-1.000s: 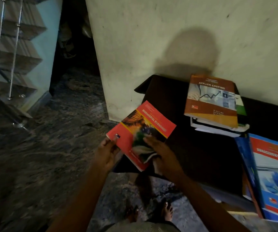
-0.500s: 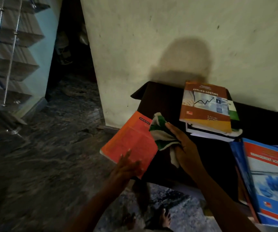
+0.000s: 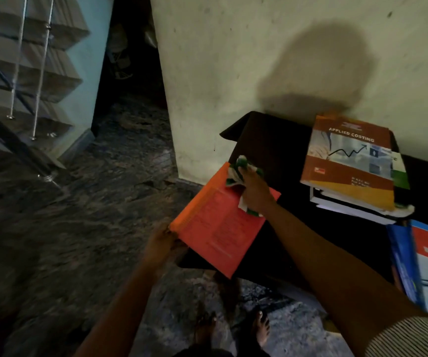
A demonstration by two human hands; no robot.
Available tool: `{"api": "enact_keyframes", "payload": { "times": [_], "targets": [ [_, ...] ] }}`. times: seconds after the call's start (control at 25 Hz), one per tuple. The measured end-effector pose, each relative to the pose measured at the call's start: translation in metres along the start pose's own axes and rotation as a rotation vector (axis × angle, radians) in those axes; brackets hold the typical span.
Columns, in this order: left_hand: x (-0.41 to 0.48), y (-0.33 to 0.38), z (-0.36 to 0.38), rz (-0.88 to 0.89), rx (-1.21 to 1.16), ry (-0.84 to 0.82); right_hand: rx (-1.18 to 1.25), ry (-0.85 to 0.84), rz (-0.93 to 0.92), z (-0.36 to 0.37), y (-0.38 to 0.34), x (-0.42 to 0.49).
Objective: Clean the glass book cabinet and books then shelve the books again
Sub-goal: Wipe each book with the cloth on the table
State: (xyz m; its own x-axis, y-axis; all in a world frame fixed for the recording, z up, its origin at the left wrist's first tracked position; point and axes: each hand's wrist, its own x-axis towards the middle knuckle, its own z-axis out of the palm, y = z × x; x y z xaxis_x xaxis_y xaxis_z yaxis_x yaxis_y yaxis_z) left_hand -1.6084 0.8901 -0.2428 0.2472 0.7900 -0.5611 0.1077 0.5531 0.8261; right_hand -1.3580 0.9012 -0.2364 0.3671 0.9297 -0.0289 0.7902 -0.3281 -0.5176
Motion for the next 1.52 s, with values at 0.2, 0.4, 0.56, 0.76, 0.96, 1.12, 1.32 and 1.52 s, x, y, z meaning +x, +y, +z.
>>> {"api": "enact_keyframes", "payload": {
  "times": [0.2, 0.4, 0.56, 0.76, 0.96, 1.12, 1.32, 1.52],
  "targets": [
    [0.001, -0.001, -0.013, -0.051, -0.121, -0.140, -0.114, -0.061, -0.330, 0.045, -0.038, -0.044],
    [0.001, -0.004, -0.016, -0.074, -0.263, -0.136, -0.087, -0.134, -0.717, 0.071, -0.057, -0.101],
    [0.000, -0.003, -0.014, -0.076, -0.272, -0.120, 0.186, -0.005, -0.258, 0.001, -0.015, -0.059],
    [-0.002, -0.005, -0.008, -0.083, -0.270, -0.090, 0.056, 0.114, -0.042, 0.015, 0.009, -0.070],
    [-0.009, -0.005, -0.004, -0.059, -0.308, -0.080, -0.098, -0.026, -0.402, 0.054, -0.028, -0.149],
    [-0.030, 0.001, 0.007, 0.054, -0.220, -0.078, 0.153, -0.138, -0.428, 0.037, -0.023, -0.165],
    [-0.080, 0.042, 0.034, 0.374, -0.205, 0.002, 0.485, 0.075, -0.181, -0.075, -0.028, -0.182],
    [-0.155, 0.074, 0.075, 0.685, -0.183, 0.072, 0.449, 0.292, -0.216, -0.172, -0.016, -0.206]
  ]
}}
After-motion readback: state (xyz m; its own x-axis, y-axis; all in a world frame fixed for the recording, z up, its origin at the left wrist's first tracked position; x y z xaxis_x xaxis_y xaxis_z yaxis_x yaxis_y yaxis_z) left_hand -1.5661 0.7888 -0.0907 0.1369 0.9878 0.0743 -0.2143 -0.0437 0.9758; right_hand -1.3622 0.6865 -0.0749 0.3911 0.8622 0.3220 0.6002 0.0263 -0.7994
